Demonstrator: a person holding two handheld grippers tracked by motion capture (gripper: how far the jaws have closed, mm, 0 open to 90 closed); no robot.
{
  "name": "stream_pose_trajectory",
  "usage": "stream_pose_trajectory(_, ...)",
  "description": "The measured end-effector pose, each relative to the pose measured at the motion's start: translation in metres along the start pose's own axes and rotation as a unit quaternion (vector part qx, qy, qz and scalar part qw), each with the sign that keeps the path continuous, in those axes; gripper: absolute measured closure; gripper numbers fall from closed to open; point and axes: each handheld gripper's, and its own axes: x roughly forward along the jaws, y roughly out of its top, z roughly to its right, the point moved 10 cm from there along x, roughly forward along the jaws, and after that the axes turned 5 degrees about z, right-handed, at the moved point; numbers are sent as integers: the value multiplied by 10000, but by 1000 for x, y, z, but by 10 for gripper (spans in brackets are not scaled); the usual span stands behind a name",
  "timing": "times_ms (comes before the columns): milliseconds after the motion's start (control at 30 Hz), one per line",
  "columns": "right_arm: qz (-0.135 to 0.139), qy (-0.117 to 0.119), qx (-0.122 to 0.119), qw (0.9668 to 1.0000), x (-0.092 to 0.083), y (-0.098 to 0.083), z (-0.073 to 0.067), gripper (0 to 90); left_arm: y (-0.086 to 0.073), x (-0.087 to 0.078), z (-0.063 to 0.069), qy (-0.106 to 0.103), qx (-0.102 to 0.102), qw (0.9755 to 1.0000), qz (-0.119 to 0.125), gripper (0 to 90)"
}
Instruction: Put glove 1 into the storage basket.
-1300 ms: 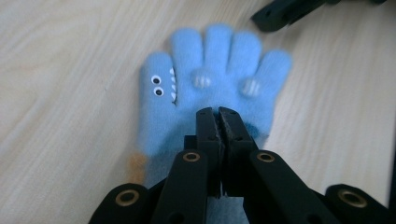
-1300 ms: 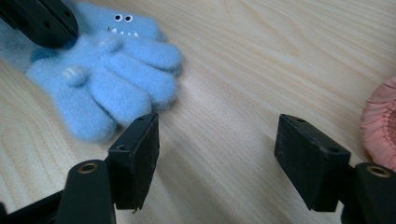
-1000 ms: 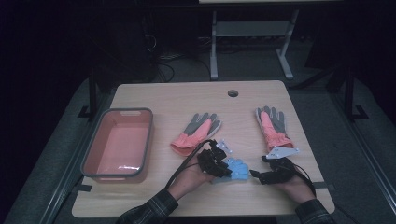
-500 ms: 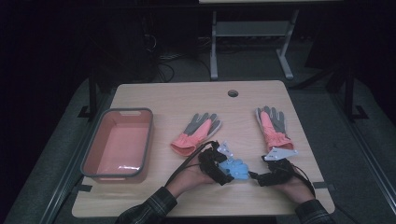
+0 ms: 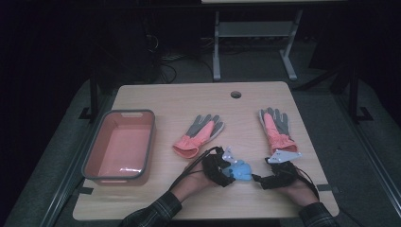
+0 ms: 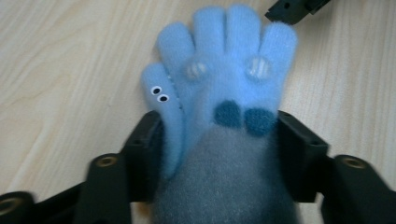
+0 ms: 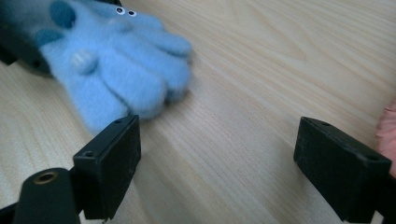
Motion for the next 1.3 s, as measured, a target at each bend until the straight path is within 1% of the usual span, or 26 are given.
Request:
stream_pose_trajectory(67, 0, 0, 3, 10000, 0, 0, 0, 148, 1, -1, -2, 14, -37, 10000, 48, 531)
stream_pose_trajectory(100, -1, -1, 2, 10000, 0, 0, 0, 147, 1, 0, -2, 3, -40, 9999, 92, 571)
stream_pose_trajectory(133, 0, -1, -1, 10000, 0, 0, 0, 147, 1, -1, -4, -9, -4, 10000, 80, 613)
stream_pose_trajectory(167, 0, -1, 1, 10000, 0, 0, 0, 147, 2, 0, -4, -9, -56, 9999, 130, 650)
stream_pose_trajectory(200, 0, -1, 1, 10000, 0, 0, 0, 147, 1, -1, -5, -28, 2, 10000, 89, 666)
stream_pose_trajectory(333, -9, -1, 5, 10000, 0, 0, -1, 137, 2, 0, -4, -13, 2, 10000, 80, 725)
stream_pose_trajectory(400, -11, 0, 5, 10000, 0, 0, -1, 137, 2, -1, -4, -18, -2, 10000, 60, 738)
stream_pose_trajectory(500, -10, -2, 8, 10000, 0, 0, -1, 137, 2, -2, -5, -139, -165, 9997, 68, 743)
stream_pose_trajectory(533, -12, -1, 10, 10000, 0, 0, -1, 137, 2, -2, -6, -174, -263, 9994, 120, 743)
stream_pose_trajectory(600, -13, -2, 11, 10000, 0, 0, -1, 137, 2, -4, -7, -207, -348, 9991, 84, 743)
stream_pose_trajectory(667, -12, -1, 14, 10000, 0, 0, -1, 137, 2, -7, -8, -214, -405, 9989, 77, 744)
stream_pose_trajectory(700, -11, -2, 12, 10000, 0, 0, -1, 137, 1, -9, -9, -217, -393, 9990, 35, 744)
stream_pose_trajectory(733, -12, -3, 15, 10000, 0, 0, -1, 137, 1, -11, -9, -233, -438, 9988, 49, 744)
stream_pose_trajectory(800, -11, -1, 13, 10000, 0, 0, -1, 137, 3, -15, -9, -275, -501, 9983, 82, 743)
stream_pose_trajectory(833, -10, -2, 13, 10000, 0, 0, -1, 137, 4, -18, -8, -299, -565, 9979, 124, 743)
stream_pose_trajectory(900, -12, -1, 13, 10000, 0, 0, -1, 137, 6, -23, -8, -312, -546, 9979, 125, 742)
stream_pose_trajectory(967, -12, -1, 14, 10000, 0, 0, -1, 138, 9, -29, -9, -319, -587, 9976, 196, 742)
stream_pose_trajectory(1033, -11, -1, 12, 10000, 0, 0, -1, 137, 12, -35, -9, -337, -669, 9968, 263, 741)
stream_pose_trajectory(1133, -11, -2, 16, 10000, 0, 0, -1, 137, 14, -45, -12, -350, -734, 9963, 278, 741)
stream_pose_trajectory(1300, -9, -1, 9, 10000, 0, 0, -1, 137, 15, -61, -20, -284, -871, 9953, 309, 741)
